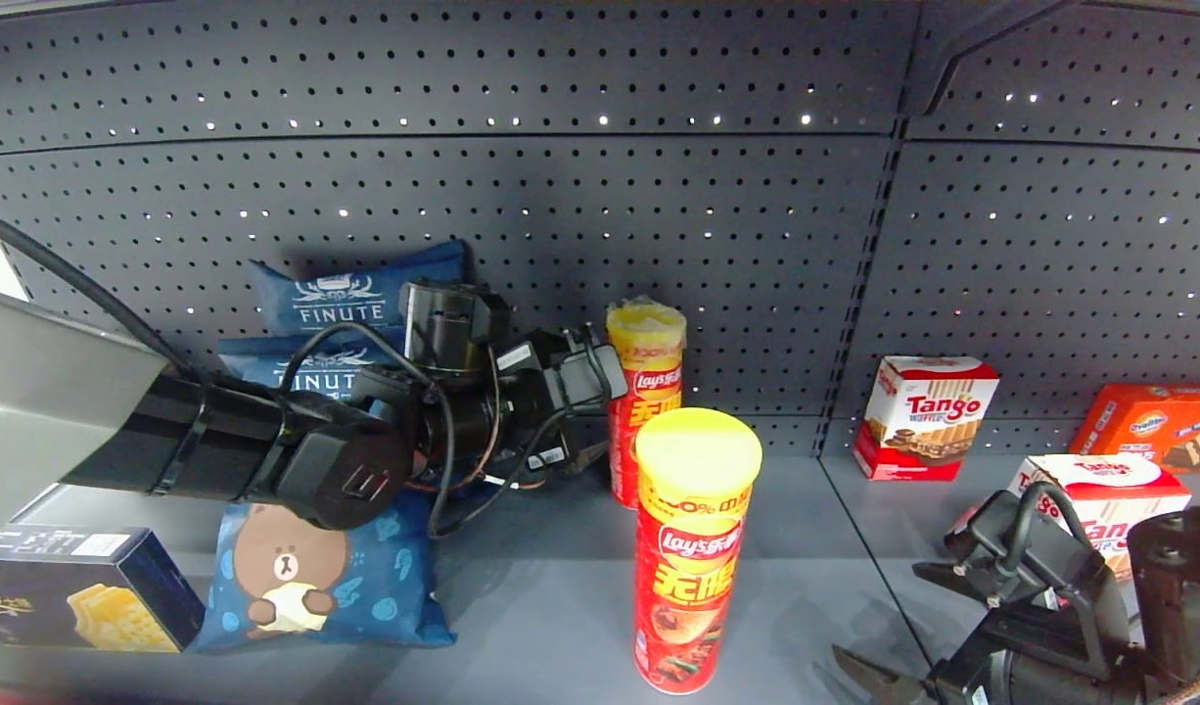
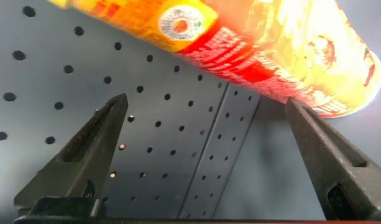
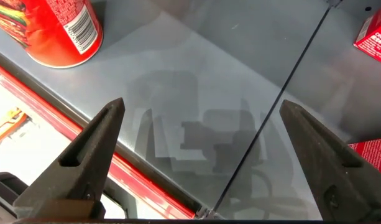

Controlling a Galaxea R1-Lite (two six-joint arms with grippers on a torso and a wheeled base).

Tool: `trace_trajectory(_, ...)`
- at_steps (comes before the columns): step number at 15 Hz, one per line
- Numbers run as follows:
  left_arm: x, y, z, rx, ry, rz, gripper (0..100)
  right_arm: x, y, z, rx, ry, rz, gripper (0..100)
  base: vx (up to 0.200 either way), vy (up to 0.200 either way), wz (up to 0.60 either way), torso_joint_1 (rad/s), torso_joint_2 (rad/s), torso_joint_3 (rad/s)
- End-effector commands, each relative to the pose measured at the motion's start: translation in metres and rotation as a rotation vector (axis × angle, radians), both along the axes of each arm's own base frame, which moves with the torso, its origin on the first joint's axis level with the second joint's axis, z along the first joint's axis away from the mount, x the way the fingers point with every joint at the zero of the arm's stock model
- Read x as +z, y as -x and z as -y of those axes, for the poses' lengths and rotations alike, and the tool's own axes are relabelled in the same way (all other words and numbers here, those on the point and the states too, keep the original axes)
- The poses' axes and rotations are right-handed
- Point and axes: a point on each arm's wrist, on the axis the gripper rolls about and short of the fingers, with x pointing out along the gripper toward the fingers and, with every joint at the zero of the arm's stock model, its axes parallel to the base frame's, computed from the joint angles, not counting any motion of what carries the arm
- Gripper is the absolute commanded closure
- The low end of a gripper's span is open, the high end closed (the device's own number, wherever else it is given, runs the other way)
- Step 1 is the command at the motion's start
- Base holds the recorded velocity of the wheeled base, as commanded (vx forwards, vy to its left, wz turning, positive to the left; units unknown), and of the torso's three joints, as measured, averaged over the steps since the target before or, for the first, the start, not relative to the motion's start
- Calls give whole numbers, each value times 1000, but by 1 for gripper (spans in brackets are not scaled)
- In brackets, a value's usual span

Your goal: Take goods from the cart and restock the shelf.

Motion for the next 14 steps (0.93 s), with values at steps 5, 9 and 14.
trace_trajectory(5, 43, 24, -14, 29, 72, 79, 0, 0, -1, -3, 13, 1, -1, 0, 0, 0, 0, 0, 0, 0)
trace_trajectory(9, 67, 40, -23, 73, 145, 110, 0, -2, -2, -7, 23, 14, -9, 0, 0, 0, 0, 0, 0, 0)
trace_trajectory(14, 87, 78, -45, 120, 212, 126, 0, 2, -11, -23, 52, 9, -3, 0, 0, 0, 0, 0, 0, 0)
